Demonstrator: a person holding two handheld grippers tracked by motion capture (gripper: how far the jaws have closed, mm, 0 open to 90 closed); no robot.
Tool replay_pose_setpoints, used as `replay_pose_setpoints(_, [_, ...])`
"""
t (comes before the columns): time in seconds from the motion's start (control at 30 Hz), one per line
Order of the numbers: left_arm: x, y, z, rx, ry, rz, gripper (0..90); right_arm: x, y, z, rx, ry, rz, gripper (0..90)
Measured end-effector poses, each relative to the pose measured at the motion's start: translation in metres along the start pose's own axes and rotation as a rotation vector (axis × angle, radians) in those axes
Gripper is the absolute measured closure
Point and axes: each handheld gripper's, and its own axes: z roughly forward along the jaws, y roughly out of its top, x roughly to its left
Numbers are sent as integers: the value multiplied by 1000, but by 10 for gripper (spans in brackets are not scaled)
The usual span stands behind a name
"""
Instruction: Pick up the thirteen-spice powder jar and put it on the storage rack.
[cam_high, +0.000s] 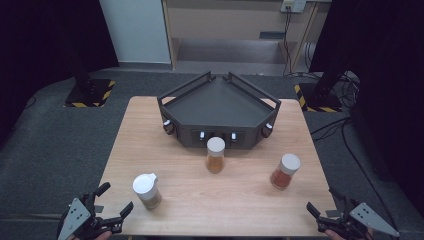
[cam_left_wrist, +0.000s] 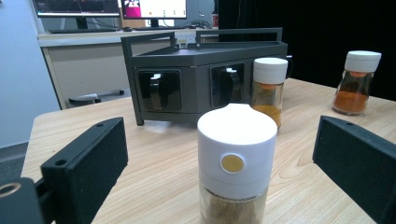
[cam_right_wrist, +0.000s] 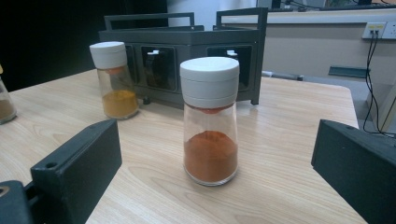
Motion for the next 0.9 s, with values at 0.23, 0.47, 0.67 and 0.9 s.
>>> replay_pose_setpoints(0.23, [1, -1, 1, 5, 3, -3, 21, -2, -1, 0, -2, 10, 12, 20])
replay_pose_setpoints(0.47, [1, -2, -1, 2, 4, -4, 21, -3, -2, 0, -8, 26, 17, 20])
replay_pose_setpoints(0.67, [2, -2, 0, 5, -4, -6, 21, -6, -2, 1, -7, 40, 24, 20])
replay_pose_setpoints(0.9, [3, -3, -1, -8, -5, -14, 20, -8, -3, 2, -11, 60, 26, 19])
